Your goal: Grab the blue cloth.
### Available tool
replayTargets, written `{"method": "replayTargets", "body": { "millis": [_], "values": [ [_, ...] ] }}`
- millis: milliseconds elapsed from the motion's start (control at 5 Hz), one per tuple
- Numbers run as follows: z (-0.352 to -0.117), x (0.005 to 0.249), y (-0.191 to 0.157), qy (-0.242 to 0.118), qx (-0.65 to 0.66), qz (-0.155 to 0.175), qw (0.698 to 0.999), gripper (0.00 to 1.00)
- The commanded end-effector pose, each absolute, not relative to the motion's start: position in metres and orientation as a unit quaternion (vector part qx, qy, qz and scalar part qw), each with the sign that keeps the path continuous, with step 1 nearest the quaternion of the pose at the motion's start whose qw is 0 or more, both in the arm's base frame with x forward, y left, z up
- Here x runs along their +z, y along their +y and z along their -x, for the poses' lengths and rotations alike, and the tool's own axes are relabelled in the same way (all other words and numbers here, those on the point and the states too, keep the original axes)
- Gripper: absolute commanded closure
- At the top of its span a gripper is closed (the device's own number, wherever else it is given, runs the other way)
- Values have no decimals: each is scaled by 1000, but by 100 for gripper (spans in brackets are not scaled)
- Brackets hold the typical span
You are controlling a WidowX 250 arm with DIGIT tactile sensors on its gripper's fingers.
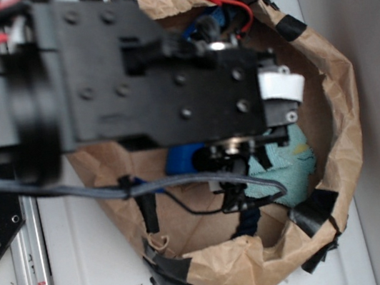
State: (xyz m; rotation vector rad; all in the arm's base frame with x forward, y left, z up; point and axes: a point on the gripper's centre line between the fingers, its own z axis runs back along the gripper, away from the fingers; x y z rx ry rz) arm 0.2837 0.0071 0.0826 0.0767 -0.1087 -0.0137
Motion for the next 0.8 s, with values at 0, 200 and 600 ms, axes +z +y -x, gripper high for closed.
{"method": "replayTargets", "body": {
  "millis": [0,200,600],
  "values": [
    [-317,61,-35,-130,-11,39,991,0],
    [-327,52,-49,-120,-21,48,991,0],
    [-330,13,-26,-80,-17,-35,996,100]
  ]
}}
